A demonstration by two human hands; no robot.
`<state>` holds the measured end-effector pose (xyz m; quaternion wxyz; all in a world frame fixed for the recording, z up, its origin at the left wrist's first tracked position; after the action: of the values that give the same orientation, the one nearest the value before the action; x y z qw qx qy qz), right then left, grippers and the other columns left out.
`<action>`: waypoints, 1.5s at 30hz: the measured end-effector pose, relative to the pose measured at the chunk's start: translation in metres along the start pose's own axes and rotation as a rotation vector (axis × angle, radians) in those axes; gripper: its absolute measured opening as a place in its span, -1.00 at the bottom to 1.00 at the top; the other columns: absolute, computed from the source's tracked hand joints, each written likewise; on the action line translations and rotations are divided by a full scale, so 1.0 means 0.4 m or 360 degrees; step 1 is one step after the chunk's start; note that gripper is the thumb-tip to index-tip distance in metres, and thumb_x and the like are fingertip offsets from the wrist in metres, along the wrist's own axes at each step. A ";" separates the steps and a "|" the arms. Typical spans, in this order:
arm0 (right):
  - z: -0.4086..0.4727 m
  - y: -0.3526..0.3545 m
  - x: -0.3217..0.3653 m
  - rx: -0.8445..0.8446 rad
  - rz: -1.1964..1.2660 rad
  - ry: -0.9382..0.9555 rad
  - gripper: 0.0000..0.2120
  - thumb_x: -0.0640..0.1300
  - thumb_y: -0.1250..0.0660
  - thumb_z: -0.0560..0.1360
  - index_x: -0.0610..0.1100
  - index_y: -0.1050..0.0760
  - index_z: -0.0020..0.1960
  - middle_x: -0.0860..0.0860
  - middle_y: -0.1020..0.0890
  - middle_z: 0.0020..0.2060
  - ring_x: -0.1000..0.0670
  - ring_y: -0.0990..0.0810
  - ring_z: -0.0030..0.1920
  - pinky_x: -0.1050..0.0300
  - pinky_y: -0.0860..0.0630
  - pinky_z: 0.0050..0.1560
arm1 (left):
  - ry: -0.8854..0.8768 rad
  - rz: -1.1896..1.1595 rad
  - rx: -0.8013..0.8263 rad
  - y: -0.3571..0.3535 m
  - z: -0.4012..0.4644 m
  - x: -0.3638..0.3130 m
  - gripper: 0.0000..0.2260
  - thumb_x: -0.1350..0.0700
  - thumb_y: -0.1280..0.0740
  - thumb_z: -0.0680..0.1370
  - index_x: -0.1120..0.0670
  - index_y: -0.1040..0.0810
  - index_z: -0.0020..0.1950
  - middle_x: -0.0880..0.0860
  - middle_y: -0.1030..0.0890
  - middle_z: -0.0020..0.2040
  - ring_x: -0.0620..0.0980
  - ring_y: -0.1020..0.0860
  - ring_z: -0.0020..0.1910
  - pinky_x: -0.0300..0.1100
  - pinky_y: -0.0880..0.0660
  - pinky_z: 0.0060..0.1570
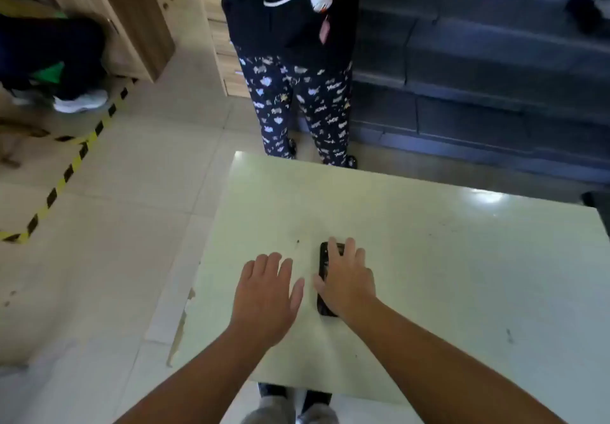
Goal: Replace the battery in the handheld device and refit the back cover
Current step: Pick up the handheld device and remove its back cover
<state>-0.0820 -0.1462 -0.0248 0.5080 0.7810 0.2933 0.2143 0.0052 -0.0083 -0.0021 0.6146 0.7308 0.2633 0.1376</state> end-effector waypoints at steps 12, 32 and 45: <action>0.070 -0.068 0.015 0.0087 0.0147 -0.0289 -0.23 0.09 -0.45 0.47 -0.05 -0.12 0.52 -0.19 -0.22 0.40 -0.17 -0.43 0.19 0.04 -0.59 -0.09 | 0.0038 -0.0106 -0.0030 -0.059 0.017 0.047 -0.55 -0.14 -0.06 0.66 0.12 -0.51 0.33 0.13 -0.57 0.26 0.14 -0.50 0.18 0.06 -0.42 0.24; -0.219 0.406 -0.014 -0.0299 0.0316 0.0089 -0.33 0.17 -0.44 0.37 0.07 -0.20 0.35 -0.01 -0.27 0.22 -0.10 -0.41 0.11 0.01 -0.58 -0.05 | 0.0355 -0.1483 0.0433 0.011 0.013 -0.074 -0.67 -0.14 -0.07 0.70 -0.10 -0.61 0.11 0.01 -0.66 0.17 0.05 -0.59 0.18 0.07 -0.48 0.26; -0.259 0.417 -0.146 -0.0125 0.0420 0.0713 -0.47 0.16 -0.37 0.57 0.12 -0.33 0.49 0.13 -0.48 0.29 0.06 -0.52 0.20 0.04 -0.53 0.21 | 0.0514 -0.3673 0.1298 0.139 -0.011 -0.192 -0.11 -0.53 -0.26 0.40 0.24 -0.60 0.30 0.24 -0.69 0.08 0.23 -0.65 -0.08 0.22 -0.57 0.09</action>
<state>-0.1506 -0.1685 0.1670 0.4280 0.7253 0.2854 0.4575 -0.0484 -0.0533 0.0624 0.0637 0.1836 0.8505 -0.4887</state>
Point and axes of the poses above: each hand's wrist, its own z-axis towards the middle knuckle, its own y-axis out of the back of the hand, x = y × z, the point moved 1 cm from there along z, towards the middle knuckle
